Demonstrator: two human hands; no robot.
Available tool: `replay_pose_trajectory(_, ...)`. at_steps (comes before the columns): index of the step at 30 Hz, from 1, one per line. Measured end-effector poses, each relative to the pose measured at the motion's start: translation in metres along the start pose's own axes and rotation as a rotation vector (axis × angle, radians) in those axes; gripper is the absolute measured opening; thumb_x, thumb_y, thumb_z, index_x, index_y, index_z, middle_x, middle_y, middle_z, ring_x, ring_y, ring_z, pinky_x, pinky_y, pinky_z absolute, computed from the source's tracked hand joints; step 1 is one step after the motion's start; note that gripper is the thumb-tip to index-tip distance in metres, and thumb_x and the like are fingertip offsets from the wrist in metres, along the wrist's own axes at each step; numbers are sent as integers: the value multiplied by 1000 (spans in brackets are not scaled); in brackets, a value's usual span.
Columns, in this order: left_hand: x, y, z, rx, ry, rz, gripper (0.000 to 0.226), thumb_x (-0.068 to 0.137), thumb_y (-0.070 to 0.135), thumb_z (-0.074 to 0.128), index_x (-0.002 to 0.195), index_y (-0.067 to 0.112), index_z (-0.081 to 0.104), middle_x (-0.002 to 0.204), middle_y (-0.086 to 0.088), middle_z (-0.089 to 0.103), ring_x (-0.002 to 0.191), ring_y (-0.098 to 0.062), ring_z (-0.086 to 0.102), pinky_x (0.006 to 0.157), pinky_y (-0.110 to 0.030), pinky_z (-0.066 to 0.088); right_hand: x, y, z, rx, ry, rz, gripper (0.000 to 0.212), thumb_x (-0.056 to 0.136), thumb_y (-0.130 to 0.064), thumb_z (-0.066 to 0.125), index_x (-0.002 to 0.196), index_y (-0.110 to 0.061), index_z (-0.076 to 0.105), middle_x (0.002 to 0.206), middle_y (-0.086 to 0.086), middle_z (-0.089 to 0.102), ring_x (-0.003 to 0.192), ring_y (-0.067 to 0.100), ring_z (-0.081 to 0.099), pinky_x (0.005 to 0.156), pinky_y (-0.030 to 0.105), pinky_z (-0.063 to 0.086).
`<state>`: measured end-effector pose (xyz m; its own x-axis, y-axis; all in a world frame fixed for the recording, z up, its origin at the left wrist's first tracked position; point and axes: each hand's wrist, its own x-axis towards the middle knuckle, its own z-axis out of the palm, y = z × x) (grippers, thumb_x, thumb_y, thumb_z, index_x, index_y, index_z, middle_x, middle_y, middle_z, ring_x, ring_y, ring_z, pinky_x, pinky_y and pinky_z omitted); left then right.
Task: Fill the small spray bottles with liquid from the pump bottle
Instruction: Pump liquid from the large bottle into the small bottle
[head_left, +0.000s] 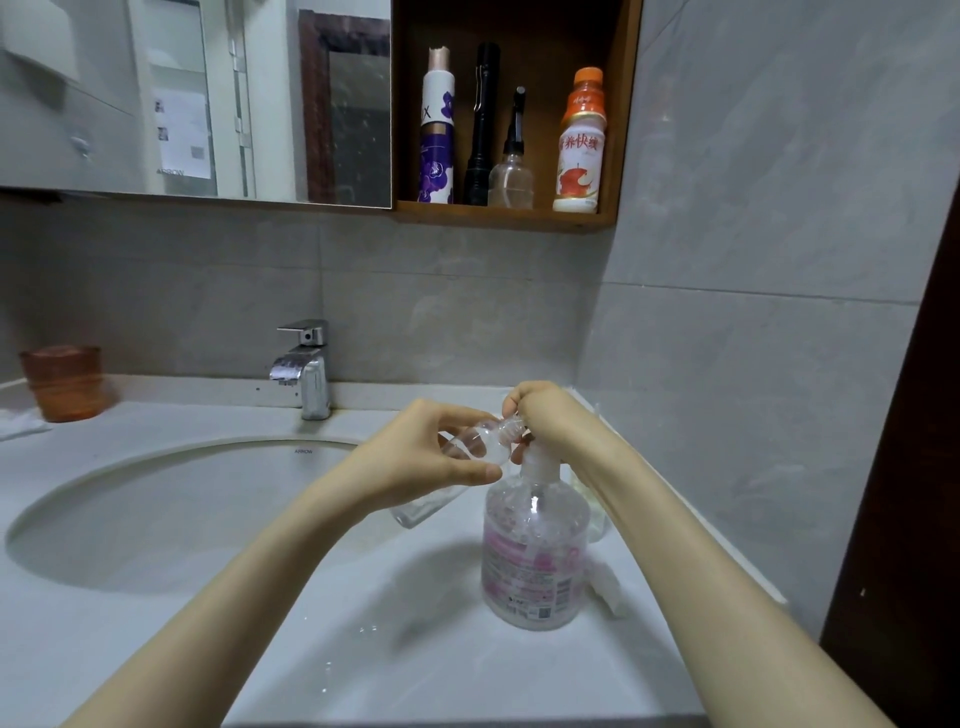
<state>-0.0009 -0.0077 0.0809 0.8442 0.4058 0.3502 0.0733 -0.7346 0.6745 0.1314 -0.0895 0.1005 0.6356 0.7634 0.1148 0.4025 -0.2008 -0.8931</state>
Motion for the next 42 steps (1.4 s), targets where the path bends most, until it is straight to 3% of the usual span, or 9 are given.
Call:
replay_pose_trajectory(4,-2,0,-3,6,-10,-10,40,74,22,79,110,31,64,96,-1,69,74,-10,60,81,-34,53,-6,-3,0,-6,24,21,28,94,-3,39,69,-16,46,66,3,47,48,11,49,37,11,39)
replay_pose_trajectory(12,-4,7,-6,15,-22,-26,47,75,21,78,120,22,63,95,0,68,72,-7,60,77,-26,49,-20,-18,-5,-32,-20,178,19,96,-5,37,84,-2,52,65,7,52,51,17,53,52,23,40)
replay_pose_trajectory(16,-2,12,-4,1,-22,-15,48,76,20,78,121,22,62,92,2,66,67,-6,58,73,-23,48,-18,-12,-4,-3,7,99,20,99,-9,36,83,-9,48,69,4,46,51,13,48,30,10,34)
replay_pose_trajectory(20,-1,11,-5,-8,-14,14,38,75,18,78,108,32,65,96,-5,69,71,-10,59,76,-27,51,-12,-11,-2,-12,-7,70,31,98,-7,37,69,-14,45,67,3,48,54,13,48,44,19,42)
replay_pose_trajectory(23,-1,12,-5,-17,-13,42,36,74,18,79,86,47,60,98,-7,69,76,-17,62,84,-37,53,-9,-10,-2,21,-18,33,32,96,-4,37,68,-14,47,65,3,48,45,10,51,39,14,42)
replay_pose_trajectory(30,1,6,0,-1,-18,34,38,74,20,79,94,44,57,100,-7,70,89,-28,67,87,-36,52,-3,2,0,10,3,-1,34,94,0,37,66,-15,48,56,0,50,28,-2,44,34,9,37)
replay_pose_trajectory(35,1,6,0,-7,-16,19,36,75,19,78,100,37,60,99,-7,69,76,-13,62,84,-33,53,-9,1,-2,13,12,17,31,95,-3,38,67,-14,46,65,3,47,25,-3,43,30,8,34)
replay_pose_trajectory(40,1,10,-6,32,-33,2,47,75,19,78,120,20,63,93,-1,66,66,-6,57,71,-22,46,-13,-8,-4,-48,-37,88,27,93,0,39,70,-11,49,74,9,55,59,17,55,66,25,44)
replay_pose_trajectory(42,1,10,-8,51,-37,1,49,75,20,78,121,20,62,94,-2,67,65,-5,56,70,-22,46,-16,-11,-6,-60,-44,120,24,91,-1,39,74,-9,54,76,10,59,59,19,56,69,29,44)
